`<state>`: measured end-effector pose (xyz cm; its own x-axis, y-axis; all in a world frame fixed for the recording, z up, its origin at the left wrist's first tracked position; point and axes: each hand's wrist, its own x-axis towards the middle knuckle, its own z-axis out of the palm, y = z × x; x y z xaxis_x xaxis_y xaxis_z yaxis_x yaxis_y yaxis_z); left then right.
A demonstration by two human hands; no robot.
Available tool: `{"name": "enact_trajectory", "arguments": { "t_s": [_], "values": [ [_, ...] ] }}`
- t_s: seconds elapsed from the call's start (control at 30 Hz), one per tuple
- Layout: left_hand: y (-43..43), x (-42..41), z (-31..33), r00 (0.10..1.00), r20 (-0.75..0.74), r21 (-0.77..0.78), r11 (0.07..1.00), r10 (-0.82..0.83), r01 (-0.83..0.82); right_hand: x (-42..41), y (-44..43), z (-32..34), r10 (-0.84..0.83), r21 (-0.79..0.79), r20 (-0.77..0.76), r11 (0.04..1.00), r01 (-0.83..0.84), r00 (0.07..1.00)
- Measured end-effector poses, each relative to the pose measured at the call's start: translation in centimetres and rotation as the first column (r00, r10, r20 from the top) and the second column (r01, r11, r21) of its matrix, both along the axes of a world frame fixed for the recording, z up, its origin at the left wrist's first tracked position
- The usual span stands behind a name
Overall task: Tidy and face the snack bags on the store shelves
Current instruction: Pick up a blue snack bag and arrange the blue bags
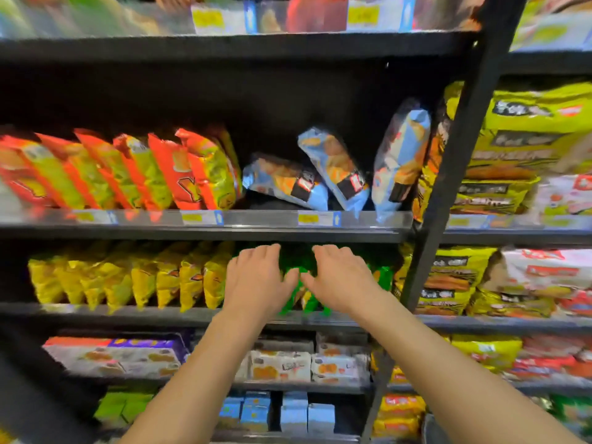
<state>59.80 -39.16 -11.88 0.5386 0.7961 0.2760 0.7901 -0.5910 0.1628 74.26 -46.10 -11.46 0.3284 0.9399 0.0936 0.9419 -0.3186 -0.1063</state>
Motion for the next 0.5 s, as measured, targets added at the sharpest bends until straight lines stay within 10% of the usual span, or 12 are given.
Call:
{"name": "enact_trajectory", "arguments": {
  "t_s": [0.5],
  "values": [
    [12.0,0.4,5.2,0.992,0.064,0.067,0.992,-0.107,0.103,0.5,8.7,4.3,-0.122,0.156,0.058,0.981,0.112,0.991]
  ]
}}
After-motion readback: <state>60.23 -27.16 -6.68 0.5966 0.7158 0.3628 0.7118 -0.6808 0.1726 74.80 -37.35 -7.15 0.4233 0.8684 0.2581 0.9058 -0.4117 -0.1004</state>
